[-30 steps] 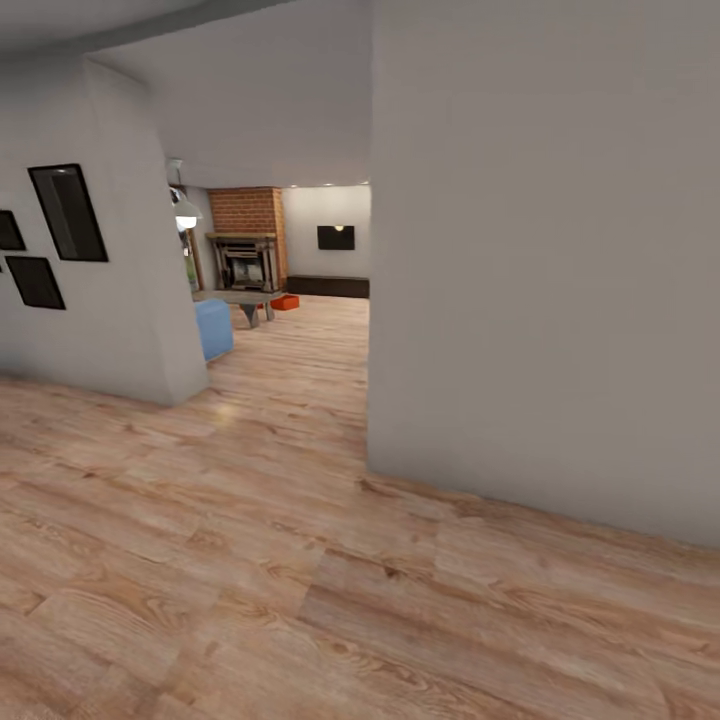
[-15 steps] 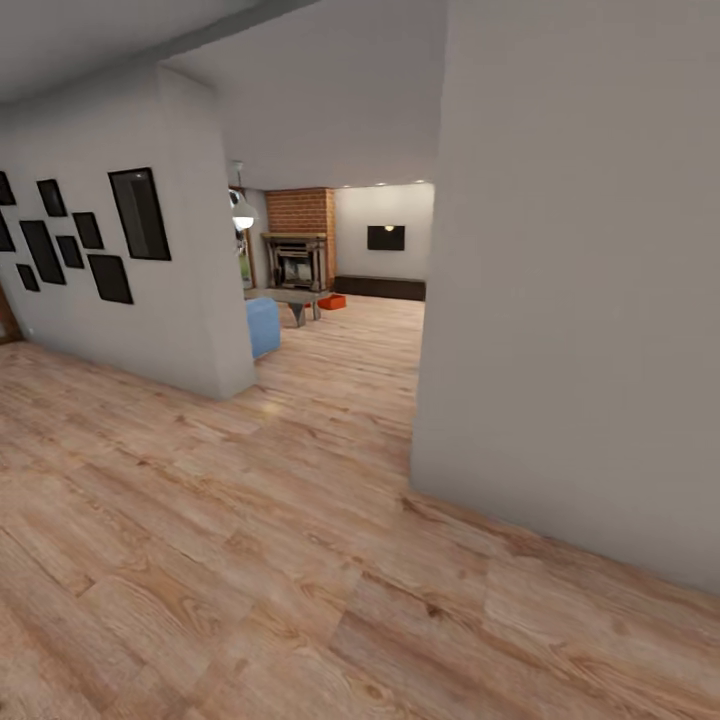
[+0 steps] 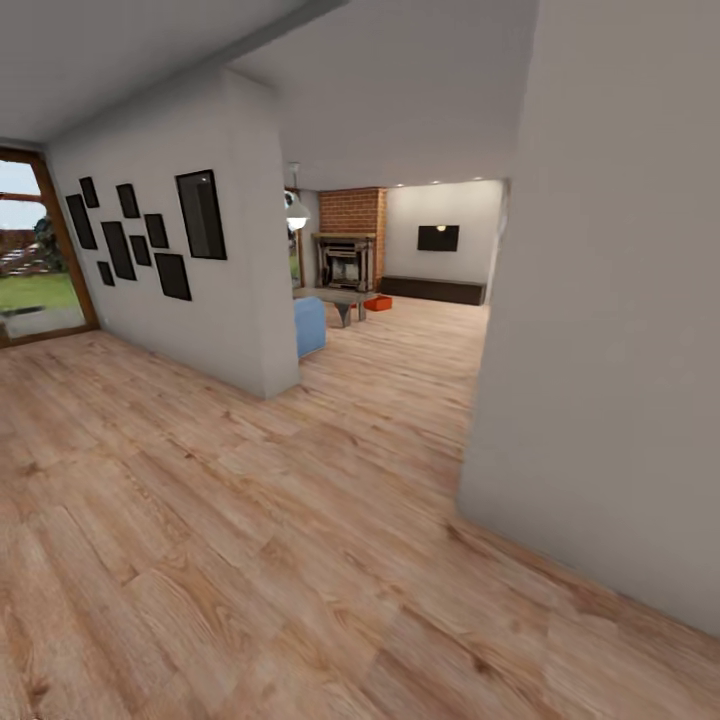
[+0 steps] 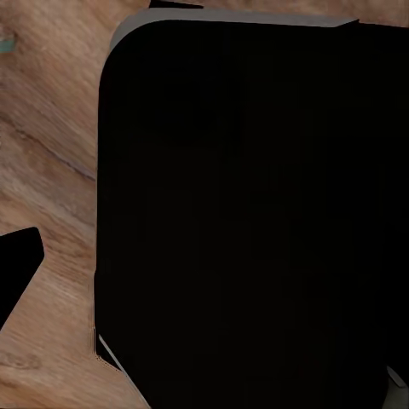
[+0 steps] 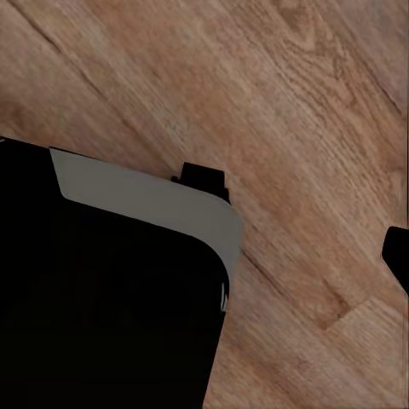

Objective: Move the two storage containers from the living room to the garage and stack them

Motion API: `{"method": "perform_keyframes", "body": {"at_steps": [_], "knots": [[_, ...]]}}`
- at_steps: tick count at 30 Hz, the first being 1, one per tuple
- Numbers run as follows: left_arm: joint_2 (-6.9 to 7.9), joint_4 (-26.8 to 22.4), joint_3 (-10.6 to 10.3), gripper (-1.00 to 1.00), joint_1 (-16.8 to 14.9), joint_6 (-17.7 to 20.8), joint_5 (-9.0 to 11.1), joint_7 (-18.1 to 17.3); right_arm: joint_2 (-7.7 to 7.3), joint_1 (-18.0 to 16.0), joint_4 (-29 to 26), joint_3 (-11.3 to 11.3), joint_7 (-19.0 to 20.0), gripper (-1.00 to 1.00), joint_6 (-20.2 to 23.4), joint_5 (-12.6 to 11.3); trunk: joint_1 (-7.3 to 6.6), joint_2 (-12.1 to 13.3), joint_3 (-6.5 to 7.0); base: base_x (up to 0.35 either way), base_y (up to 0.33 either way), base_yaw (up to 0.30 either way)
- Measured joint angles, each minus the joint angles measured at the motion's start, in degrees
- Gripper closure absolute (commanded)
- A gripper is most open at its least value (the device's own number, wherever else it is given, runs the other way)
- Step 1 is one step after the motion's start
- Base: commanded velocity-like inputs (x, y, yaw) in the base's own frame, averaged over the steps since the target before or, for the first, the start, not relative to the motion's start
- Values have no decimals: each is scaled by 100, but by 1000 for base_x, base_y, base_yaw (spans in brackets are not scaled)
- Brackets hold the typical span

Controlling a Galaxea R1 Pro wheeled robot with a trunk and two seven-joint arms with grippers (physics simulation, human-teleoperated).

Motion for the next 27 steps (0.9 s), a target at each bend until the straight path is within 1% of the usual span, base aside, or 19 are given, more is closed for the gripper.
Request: {"method": "perform_keyframes", "body": {"at_steps": [6, 20, 27], "knots": [[0, 0, 0, -100, 0, -3, -1, 0, -16, 0, 0, 18, 2, -100, 46, 5, 0, 0, 0, 322, 0, 61], [0, 0, 0, -100, 0, -2, -1, 0, -31, -1, -1, 76, 8, -100, 12, 77, 0, 0, 0, 322, 0, 3], [7, 0, 0, -100, 0, 0, 0, 8, 7, 0, 0, 44, 73, -100, 24, 75, 0, 0, 0, 322, 0, 5]]}}
